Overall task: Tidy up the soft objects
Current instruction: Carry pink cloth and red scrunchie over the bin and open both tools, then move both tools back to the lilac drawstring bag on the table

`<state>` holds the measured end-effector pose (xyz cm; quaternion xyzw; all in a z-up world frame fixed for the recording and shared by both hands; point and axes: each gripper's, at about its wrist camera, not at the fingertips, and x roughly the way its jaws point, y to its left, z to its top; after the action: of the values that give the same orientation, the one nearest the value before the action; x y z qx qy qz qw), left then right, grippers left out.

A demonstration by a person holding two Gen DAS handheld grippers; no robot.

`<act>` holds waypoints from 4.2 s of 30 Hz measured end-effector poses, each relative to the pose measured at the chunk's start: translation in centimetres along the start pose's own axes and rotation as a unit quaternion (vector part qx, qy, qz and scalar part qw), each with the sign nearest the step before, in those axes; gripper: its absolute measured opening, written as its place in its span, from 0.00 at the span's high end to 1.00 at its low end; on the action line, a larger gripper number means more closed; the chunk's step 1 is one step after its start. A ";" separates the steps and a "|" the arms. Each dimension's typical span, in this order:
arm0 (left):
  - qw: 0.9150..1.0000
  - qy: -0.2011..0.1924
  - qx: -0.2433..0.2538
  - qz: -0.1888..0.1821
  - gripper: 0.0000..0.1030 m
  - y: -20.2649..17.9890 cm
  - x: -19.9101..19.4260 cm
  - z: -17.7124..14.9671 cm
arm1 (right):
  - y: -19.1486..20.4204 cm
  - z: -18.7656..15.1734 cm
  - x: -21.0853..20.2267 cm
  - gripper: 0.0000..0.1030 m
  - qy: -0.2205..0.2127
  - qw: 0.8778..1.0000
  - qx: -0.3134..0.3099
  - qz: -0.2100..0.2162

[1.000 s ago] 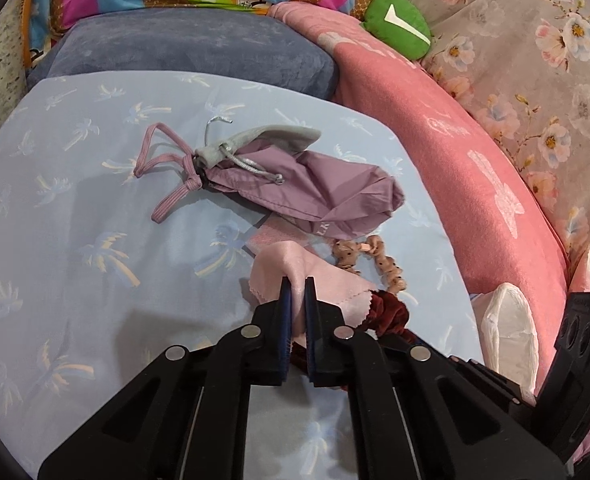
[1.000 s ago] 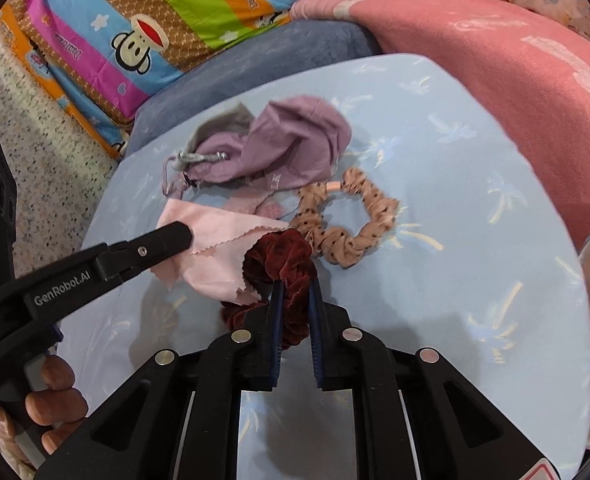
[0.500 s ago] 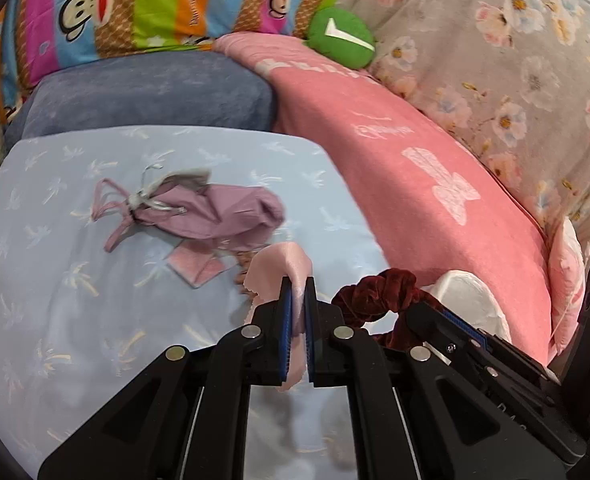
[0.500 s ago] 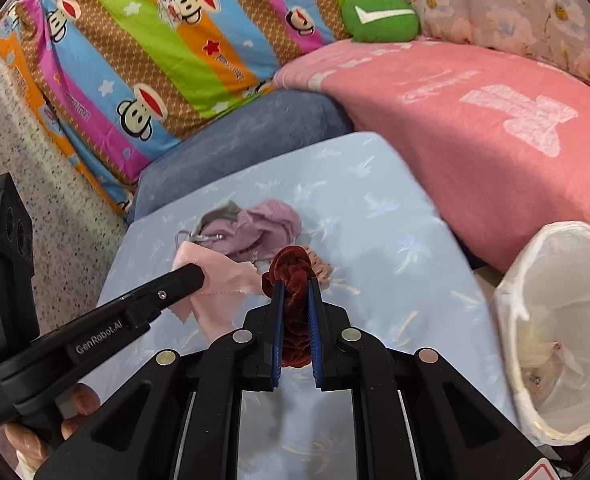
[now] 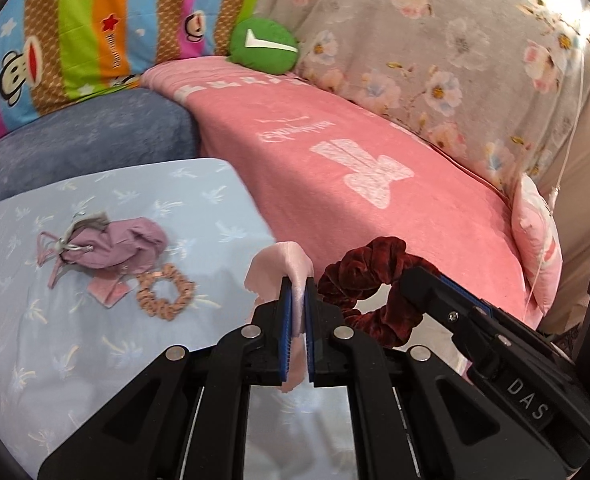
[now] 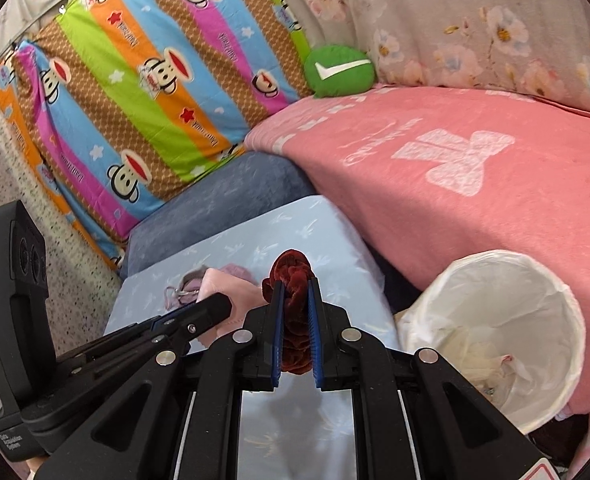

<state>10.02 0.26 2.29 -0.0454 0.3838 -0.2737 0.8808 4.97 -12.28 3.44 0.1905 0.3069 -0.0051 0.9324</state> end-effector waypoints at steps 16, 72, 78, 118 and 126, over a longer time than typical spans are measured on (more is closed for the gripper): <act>0.997 0.016 0.069 -0.032 0.94 -8.5 2.1 -0.2 | -8.5 1.0 -5.3 0.90 -0.047 0.996 0.059 -0.047; 0.997 0.035 0.065 -0.021 0.49 -11.1 4.8 -0.4 | -13.5 0.3 -5.3 0.85 -0.036 0.993 0.089 -0.068; 0.998 0.031 0.053 -0.016 0.49 -10.1 4.4 -0.3 | -12.3 0.5 -4.5 0.85 -0.028 0.995 0.078 -0.062; 0.995 0.010 -0.082 0.061 0.34 6.6 1.3 -0.3 | 1.8 -0.3 5.1 0.63 0.046 0.999 -0.025 -0.012; 0.988 0.009 -0.110 0.104 0.31 12.4 0.5 -0.3 | 6.1 -1.1 9.2 0.59 0.074 0.996 -0.047 0.010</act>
<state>15.63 10.54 -1.85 -0.0992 0.4220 -0.1369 0.8907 12.57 -5.26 -0.46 0.1496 0.3728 0.0327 0.9152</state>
